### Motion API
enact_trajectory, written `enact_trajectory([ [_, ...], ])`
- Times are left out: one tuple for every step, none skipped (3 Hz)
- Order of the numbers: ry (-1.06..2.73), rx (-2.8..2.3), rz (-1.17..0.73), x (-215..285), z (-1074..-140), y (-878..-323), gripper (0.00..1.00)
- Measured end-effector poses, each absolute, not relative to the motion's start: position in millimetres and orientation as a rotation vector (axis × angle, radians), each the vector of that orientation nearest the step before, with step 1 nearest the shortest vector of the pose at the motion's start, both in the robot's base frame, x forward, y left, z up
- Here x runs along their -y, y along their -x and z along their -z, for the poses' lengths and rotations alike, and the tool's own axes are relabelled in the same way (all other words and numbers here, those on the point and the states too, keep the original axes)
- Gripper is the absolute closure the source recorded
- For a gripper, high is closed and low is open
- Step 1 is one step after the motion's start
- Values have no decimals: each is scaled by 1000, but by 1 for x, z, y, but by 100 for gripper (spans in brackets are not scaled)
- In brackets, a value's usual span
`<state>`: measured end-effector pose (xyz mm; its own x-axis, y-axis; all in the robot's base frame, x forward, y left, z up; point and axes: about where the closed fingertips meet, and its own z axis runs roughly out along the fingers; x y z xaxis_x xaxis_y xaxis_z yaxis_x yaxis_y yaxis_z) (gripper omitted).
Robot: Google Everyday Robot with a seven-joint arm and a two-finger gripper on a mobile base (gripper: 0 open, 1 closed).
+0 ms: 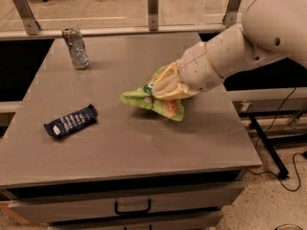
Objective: Move green rice chip bag near rxbar blueberry
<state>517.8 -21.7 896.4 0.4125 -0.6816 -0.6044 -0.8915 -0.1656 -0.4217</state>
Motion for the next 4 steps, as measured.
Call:
enact_trajectory([
  [1932, -1269, -497, -21, -891, -482, 100],
  [1938, -1175, -599, -61, -891, -466, 85],
  [1935, -1107, -669, -101, -890, -473, 62],
  [1936, -1060, -715, -126, -890, -474, 38],
])
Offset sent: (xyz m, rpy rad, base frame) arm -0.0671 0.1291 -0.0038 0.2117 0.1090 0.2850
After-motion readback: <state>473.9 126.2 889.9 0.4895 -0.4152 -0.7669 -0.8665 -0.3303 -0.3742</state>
